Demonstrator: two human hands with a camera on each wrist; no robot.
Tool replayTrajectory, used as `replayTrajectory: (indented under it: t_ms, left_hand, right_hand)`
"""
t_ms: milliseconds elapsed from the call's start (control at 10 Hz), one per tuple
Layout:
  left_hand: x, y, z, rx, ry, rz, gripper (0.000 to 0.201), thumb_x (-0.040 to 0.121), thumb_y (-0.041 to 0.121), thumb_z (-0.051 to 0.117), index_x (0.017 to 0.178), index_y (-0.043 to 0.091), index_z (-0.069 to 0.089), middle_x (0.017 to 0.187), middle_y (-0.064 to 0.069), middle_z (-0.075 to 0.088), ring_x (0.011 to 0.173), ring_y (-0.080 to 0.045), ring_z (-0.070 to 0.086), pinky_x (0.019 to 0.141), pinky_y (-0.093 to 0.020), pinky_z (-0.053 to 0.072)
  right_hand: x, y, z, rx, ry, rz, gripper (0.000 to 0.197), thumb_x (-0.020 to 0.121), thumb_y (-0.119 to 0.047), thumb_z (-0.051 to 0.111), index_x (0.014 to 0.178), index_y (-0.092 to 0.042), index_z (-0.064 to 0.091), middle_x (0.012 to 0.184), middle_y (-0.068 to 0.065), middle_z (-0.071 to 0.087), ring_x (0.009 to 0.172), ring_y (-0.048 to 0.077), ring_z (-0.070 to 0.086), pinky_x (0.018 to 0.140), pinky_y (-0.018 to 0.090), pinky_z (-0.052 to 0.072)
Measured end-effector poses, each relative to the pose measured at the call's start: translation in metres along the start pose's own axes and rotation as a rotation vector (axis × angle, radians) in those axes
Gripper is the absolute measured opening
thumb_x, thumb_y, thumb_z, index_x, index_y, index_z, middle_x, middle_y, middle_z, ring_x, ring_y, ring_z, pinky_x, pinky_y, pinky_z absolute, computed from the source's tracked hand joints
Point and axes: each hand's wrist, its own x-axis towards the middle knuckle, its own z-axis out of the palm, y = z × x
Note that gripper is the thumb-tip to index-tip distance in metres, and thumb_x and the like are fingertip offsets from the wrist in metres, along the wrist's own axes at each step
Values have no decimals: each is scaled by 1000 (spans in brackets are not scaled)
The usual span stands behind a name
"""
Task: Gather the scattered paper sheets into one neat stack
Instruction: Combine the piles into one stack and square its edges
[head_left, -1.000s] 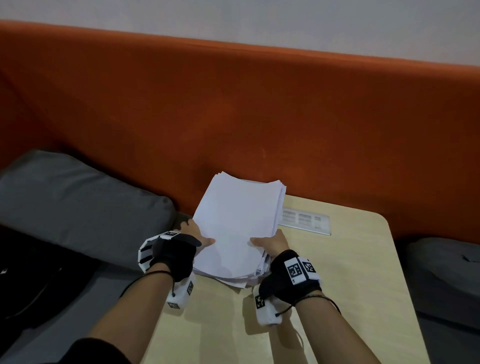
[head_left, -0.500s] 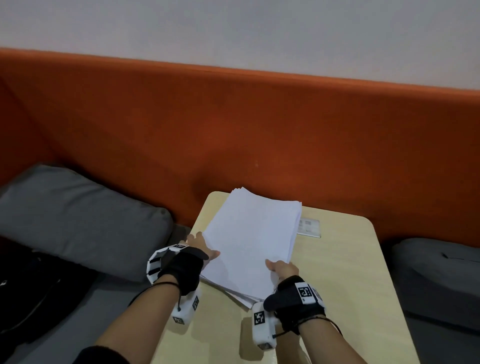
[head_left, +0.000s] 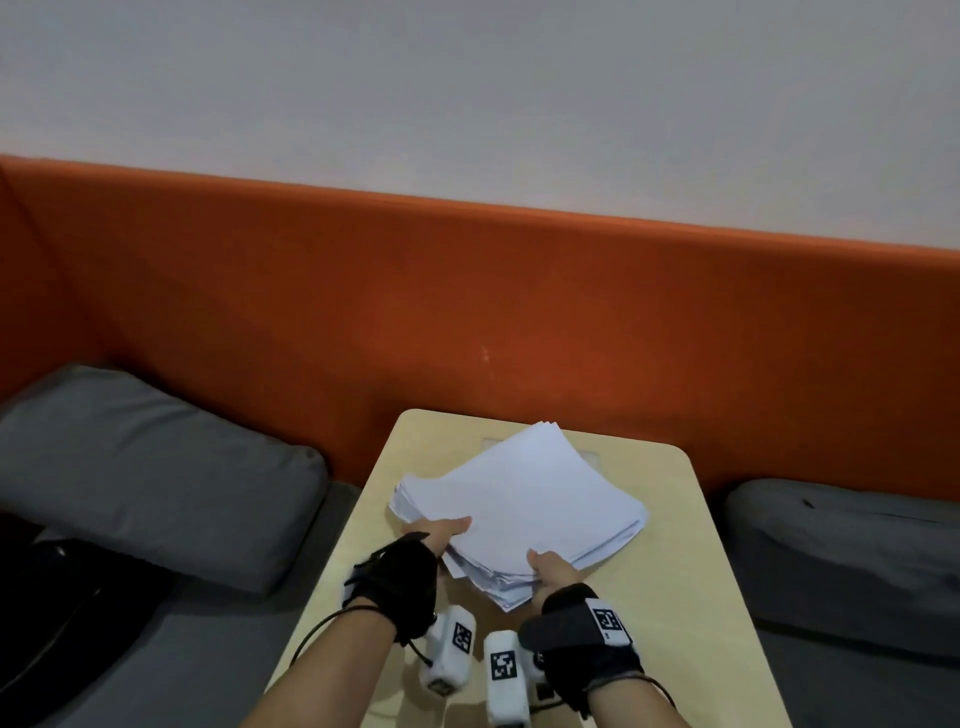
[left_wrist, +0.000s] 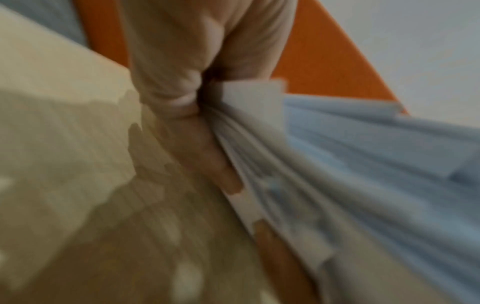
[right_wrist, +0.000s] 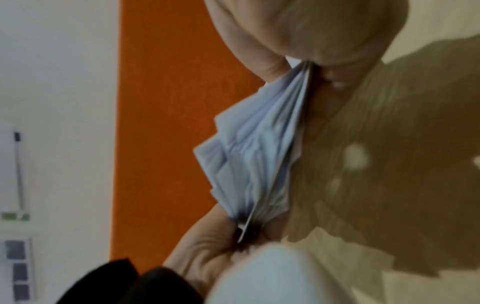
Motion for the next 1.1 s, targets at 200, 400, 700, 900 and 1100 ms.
replayTrajectory:
  t_ms: [200,400,700,900,1100]
  left_hand:
    - [2,2,-9,226,136,132,96,76,13,75,146,3,11,147,-16,34,130,-34,41,106,-38,38]
    - [-41,27,-61,726,35,142,94,86,18,66,148,16,-6,119,-20,57,84,-33,62,62,-32,49]
    - [-45,-5,-47,718,229,113,80,82,36,68,141,1,25,143,-16,40,127,-31,44,93,-33,41]
    - [-68,24,-25,601,292,545,35,73,25,70,99,16,48,97,-10,62,95,-31,58,70,-30,41]
    - [-95,56,-33,256,14,845,43,57,33,72,89,14,51,83,-2,63,77,-19,56,69,-31,47]
  right_hand:
    - [-1,-3,-24,-271,217,-4,61,64,-10,75,117,5,49,111,20,52,88,28,53,85,42,52]
    - [-11,-14,-65,-856,501,-94,67,83,-35,63,134,-6,33,139,17,28,128,36,30,102,43,37]
    - [-1,3,-77,-685,352,-69,80,80,-34,72,136,8,32,128,23,52,110,35,55,79,36,46]
    - [16,16,-89,-379,287,-86,68,71,-28,80,119,11,53,101,18,64,93,34,61,78,34,48]
    - [6,-4,-106,169,66,-225,91,70,-24,82,143,-14,28,145,16,38,128,37,43,102,55,38]
